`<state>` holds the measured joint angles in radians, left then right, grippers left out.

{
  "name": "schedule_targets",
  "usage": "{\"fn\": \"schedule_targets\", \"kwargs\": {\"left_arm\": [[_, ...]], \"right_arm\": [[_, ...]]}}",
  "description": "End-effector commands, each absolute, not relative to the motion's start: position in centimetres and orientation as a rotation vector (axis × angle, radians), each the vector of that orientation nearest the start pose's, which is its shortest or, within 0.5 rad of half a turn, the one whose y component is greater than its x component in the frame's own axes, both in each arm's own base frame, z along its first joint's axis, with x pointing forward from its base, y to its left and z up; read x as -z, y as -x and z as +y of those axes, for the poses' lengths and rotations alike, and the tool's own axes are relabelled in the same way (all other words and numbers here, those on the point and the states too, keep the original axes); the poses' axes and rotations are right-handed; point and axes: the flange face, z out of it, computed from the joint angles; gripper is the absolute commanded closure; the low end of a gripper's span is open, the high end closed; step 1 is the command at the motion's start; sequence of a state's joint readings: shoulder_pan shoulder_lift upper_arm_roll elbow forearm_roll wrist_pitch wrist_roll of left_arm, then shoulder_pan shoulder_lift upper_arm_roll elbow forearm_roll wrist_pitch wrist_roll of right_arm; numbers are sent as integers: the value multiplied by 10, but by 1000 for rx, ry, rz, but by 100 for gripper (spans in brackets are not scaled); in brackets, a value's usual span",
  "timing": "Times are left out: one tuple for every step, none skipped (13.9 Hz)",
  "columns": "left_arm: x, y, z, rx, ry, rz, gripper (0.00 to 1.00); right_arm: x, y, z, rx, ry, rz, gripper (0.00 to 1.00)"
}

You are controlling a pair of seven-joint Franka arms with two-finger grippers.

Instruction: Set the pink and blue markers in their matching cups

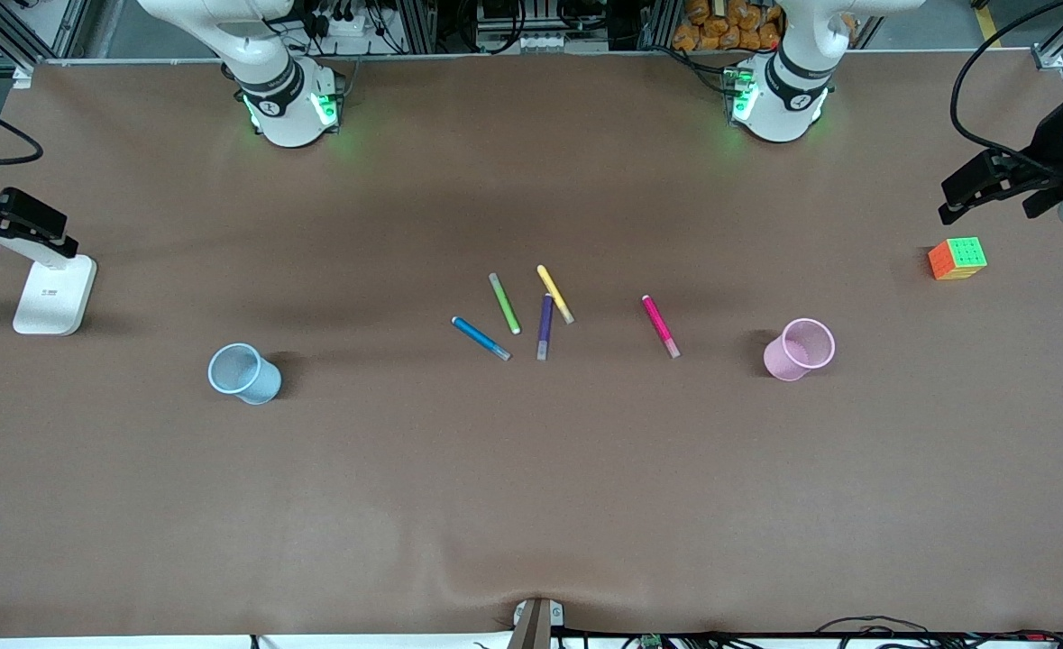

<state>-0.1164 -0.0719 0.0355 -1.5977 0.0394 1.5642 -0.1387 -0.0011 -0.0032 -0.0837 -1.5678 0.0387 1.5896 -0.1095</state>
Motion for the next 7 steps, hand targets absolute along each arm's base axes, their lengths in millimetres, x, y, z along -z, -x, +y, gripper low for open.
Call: {"fn": "schedule_targets", "kwargs": {"left_arm": [[-653, -533, -41, 54, 3089, -68, 0], [-654, -533, -42, 59, 3090, -65, 0], [-657, -533, -40, 65, 3094, -73, 0], [-656, -532, -36, 50, 3096, -85, 0], [-653, -533, -34, 33, 3102, -113, 0], [-648, -535, -32, 7, 3112, -124, 0], [-648, -535, -24, 0, 3120, -147, 0]], "right_arm": [[-631, -538, -46, 70, 3120, -9, 0], [-631, -539, -45, 72, 3120, -11, 0], [-631, -539, -46, 72, 3125, -11, 0], [-629, -539, -46, 69, 3126, -11, 0], [-628, -540, -46, 69, 3128, -11, 0], [-627, -540, -46, 67, 3128, -11, 0], [-627, -540, -45, 67, 3128, -14, 0]]}}
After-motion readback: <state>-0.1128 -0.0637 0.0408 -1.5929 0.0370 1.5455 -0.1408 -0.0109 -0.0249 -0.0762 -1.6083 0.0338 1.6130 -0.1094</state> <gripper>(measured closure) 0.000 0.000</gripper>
